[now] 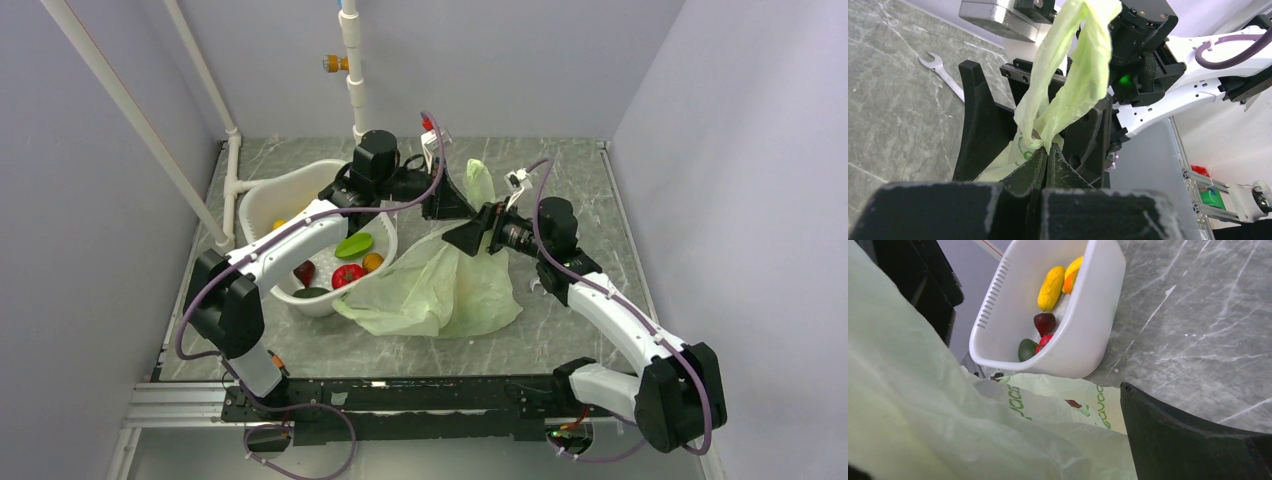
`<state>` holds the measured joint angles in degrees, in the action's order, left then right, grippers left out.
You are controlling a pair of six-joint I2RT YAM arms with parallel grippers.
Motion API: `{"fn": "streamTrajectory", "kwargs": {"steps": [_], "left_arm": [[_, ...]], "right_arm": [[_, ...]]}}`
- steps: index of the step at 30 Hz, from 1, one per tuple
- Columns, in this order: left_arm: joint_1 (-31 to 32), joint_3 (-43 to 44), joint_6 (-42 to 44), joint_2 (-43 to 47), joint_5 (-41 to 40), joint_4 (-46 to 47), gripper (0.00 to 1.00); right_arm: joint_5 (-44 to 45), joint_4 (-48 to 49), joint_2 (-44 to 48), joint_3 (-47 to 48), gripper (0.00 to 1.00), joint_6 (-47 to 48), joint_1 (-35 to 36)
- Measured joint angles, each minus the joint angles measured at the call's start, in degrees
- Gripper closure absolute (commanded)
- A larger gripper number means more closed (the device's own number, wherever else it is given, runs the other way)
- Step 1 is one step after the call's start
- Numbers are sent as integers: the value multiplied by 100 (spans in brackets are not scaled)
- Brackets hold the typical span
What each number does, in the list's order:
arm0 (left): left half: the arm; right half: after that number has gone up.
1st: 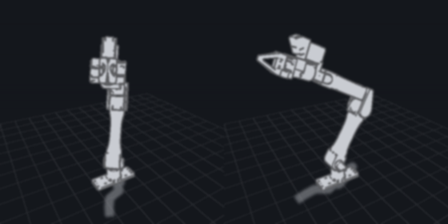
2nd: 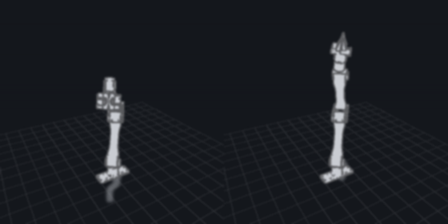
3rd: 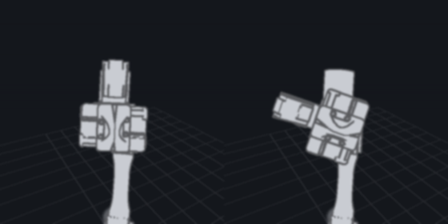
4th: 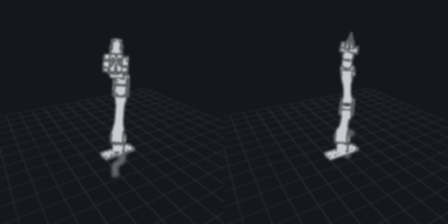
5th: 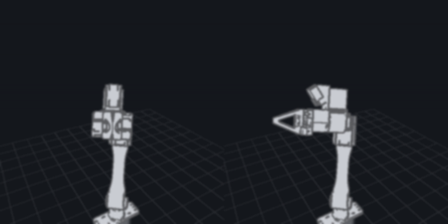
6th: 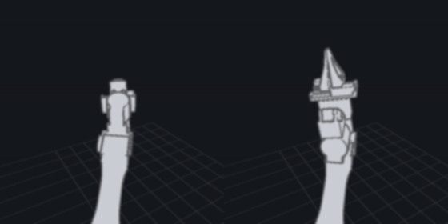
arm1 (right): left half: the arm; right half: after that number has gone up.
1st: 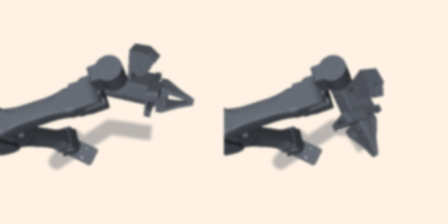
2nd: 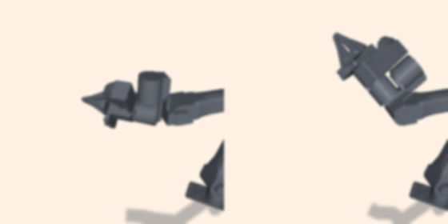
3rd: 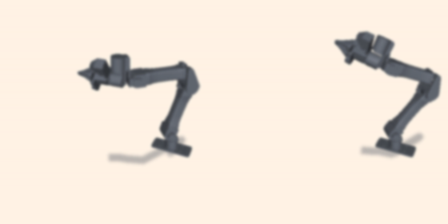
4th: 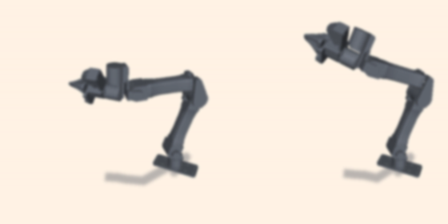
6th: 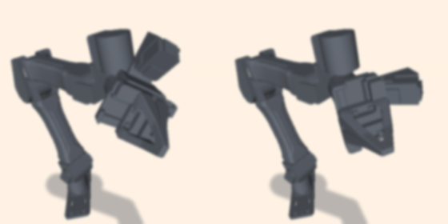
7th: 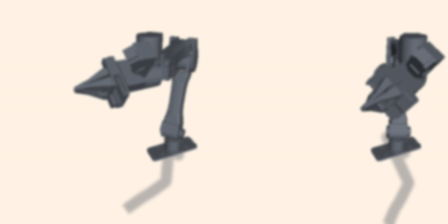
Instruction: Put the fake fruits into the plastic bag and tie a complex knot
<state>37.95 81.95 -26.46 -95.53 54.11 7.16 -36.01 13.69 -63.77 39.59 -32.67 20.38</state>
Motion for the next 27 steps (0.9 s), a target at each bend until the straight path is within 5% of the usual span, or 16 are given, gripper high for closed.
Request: {"fn": "streamTrajectory", "kwargs": {"steps": [16, 19, 27], "left_arm": [[0, -7, -264, -28, -94, 339, 100], [-28, -7, -337, -120, -164, 433, 100], [-22, -7, -455, -234, -188, 428, 100]], "right_arm": [[529, -546, 452, 492, 2, -2, 74], [807, -487, 289, 470, 11, -28, 205], [1368, -221, -52, -24, 57, 442, 785]]}}
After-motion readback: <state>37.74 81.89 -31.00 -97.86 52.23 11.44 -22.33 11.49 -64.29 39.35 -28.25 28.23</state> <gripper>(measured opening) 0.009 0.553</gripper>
